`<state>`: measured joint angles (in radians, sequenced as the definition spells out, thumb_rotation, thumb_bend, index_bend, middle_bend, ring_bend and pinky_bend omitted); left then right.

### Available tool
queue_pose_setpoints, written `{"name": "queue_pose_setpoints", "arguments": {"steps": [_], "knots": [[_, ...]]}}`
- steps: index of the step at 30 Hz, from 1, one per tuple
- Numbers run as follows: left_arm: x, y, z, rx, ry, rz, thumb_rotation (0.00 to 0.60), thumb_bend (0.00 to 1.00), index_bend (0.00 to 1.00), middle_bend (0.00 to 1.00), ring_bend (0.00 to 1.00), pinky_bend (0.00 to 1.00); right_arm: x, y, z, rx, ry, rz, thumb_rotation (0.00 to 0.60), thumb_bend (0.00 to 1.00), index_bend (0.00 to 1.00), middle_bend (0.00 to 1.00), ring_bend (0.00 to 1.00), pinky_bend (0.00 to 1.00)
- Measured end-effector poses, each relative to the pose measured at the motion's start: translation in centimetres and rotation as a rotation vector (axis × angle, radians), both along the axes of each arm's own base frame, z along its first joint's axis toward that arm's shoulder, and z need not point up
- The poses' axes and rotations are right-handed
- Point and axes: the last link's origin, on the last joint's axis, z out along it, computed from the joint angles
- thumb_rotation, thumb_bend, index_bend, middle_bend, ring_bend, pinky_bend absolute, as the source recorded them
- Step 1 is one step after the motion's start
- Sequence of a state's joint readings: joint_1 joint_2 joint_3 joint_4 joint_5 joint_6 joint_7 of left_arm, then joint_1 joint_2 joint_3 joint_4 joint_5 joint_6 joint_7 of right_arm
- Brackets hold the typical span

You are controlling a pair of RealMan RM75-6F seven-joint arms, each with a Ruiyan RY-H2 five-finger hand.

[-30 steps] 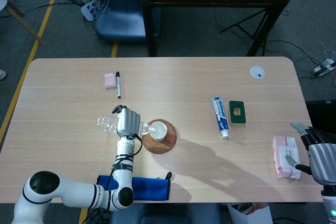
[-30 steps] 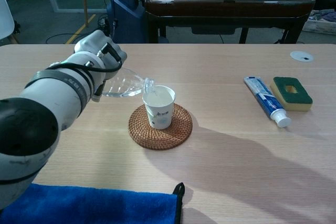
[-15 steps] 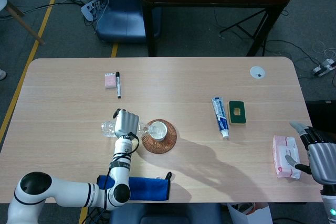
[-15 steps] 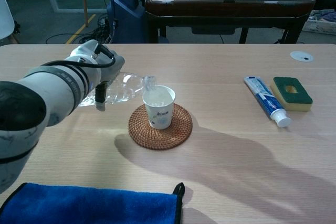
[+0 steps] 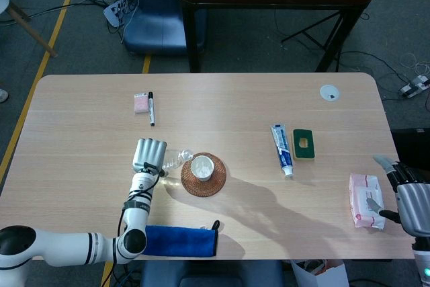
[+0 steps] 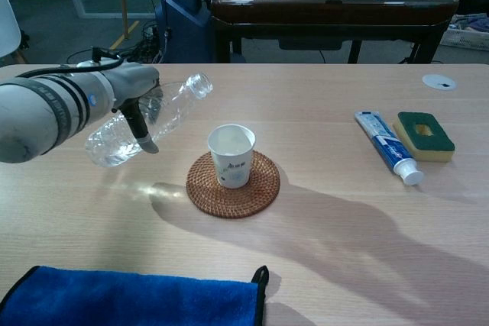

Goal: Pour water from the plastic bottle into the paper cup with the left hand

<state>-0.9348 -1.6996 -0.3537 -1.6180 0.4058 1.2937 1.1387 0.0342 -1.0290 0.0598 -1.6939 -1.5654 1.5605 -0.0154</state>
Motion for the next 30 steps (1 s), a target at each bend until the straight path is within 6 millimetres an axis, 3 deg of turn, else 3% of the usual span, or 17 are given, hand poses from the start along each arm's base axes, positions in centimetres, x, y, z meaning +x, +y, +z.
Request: {"name": "queue_pose_setpoints", "arguments": {"steps": [8,18,30], "knots": [[-2.2,0.5,2.2,0.107,-0.293,0.003,0.6,0.02,0.72,0.78,0.38,0.39,-0.1,0.0,0.1,-0.005,-0.001,-0.006,0.6,0.13,0.18,0.22,0.21,0.44],[-6.3,0.7,4.3,0.233,-0.635,0.115,0.6,0.02,0.72,0.78,0.38,0.4,-0.1,-0.2,-0.1,0.005,0.0,-0.014,0.6,0.13,0.18,0.23,0.21,0.44],[-9.7,0.5,4.3,0.315,-0.797,0.175,0.6,0.02,0.72,0.78,0.38,0.4,0.0,-0.2,-0.5,0.015,0.007,-0.011,0.6,0.13,0.18,0.23,0.21,0.44]]}}
